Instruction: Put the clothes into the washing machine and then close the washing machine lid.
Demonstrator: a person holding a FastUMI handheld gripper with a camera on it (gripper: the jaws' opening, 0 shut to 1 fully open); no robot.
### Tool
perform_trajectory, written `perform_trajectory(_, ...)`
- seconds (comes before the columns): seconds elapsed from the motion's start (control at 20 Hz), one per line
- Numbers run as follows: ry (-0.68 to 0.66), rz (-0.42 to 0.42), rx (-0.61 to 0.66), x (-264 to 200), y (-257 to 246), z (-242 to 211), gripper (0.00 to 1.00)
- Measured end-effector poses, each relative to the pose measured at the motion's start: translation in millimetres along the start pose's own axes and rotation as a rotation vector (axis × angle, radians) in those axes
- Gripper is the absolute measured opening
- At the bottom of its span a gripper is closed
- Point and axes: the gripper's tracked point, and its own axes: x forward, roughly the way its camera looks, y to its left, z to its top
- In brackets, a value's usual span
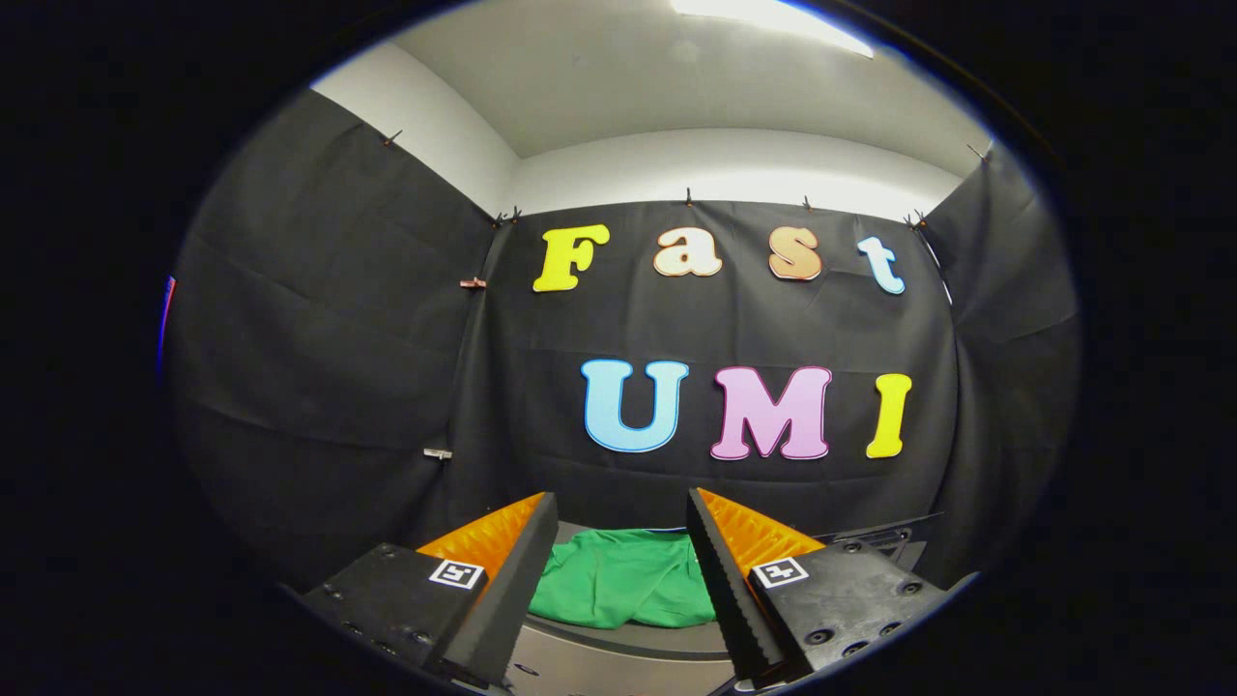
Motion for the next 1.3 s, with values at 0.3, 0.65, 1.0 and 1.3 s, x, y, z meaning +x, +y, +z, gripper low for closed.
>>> perform_trajectory(0.3, 0.049, 0.001, -0.032, 11.1, -3.4, -10.5, 0.85)
perform_trajectory(0.65, 0.187, -0.011, -0.043, 36.1, -9.0, -41.2, 0.85)
perform_trajectory(1.0, 0.381, 0.012, -0.010, 48.8, -8.1, -87.2, 0.86)
perform_trajectory(1.3, 0.572, 0.008, 0.046, 90.2, -31.2, -123.5, 0.83)
